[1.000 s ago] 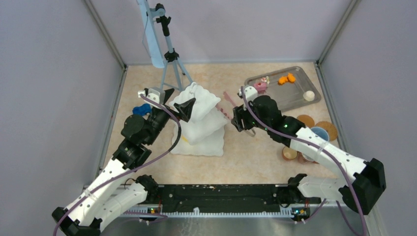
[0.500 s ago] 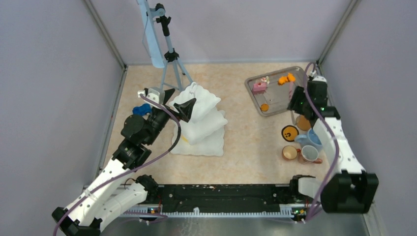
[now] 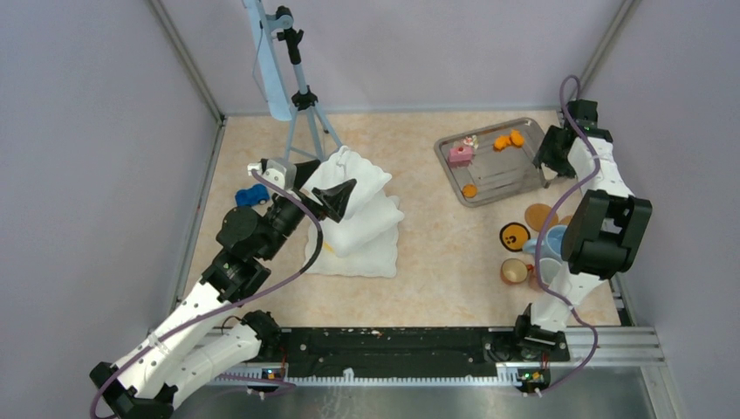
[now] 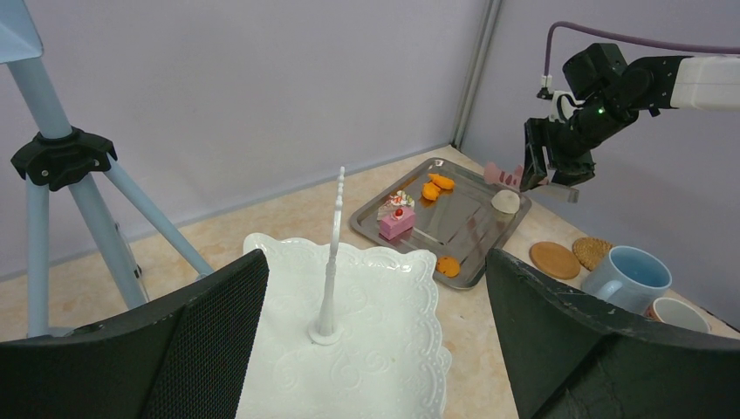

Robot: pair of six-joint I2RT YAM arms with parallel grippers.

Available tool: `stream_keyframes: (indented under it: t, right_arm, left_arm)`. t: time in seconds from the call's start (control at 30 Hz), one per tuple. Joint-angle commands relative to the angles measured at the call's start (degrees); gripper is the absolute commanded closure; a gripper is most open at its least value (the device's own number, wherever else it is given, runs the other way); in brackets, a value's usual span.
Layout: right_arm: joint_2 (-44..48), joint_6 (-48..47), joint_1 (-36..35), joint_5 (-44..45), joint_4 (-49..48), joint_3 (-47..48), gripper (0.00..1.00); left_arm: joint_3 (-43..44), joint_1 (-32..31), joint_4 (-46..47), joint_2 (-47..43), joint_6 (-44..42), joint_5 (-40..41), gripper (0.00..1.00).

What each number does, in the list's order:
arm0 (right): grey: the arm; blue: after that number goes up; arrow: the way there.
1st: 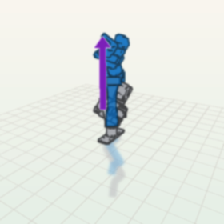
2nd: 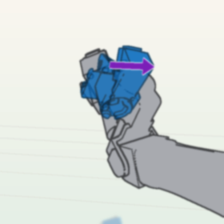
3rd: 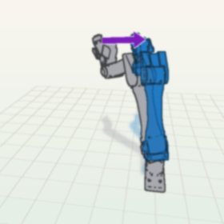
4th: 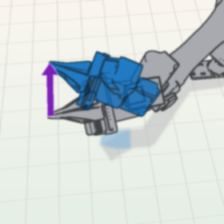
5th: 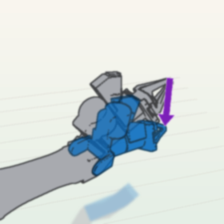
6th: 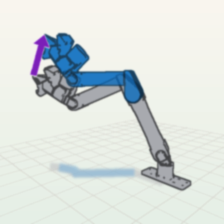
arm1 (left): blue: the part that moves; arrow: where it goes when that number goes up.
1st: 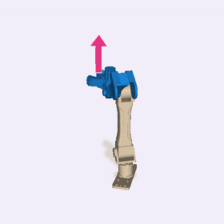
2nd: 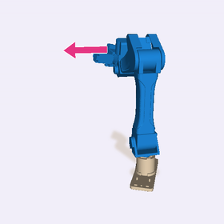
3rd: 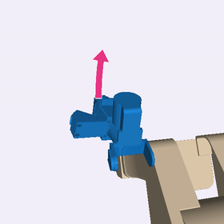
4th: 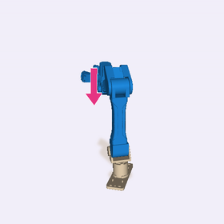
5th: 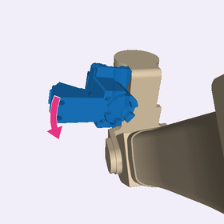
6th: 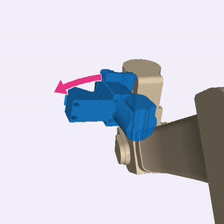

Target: Serve the afternoon tea

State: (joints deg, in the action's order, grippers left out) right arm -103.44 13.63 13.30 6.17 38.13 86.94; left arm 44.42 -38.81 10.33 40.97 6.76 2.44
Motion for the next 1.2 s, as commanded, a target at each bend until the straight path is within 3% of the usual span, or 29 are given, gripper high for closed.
stream_keyframes:
  t: [0.0,1.17]
  right_arm:
    - [-0.2,-1.5,0.5,0.9,2.3,2.1,0.41]
    - [-6.0,-2.8,1.1,2.2,3.5,1.8,0.4]
  left_arm:
    - [-0.3,-0.3,3.2,-0.6,0.0,0.2,0.01]
    - [-0.4,-0.3,3.3,0.4,0.8,-0.8,0.01]
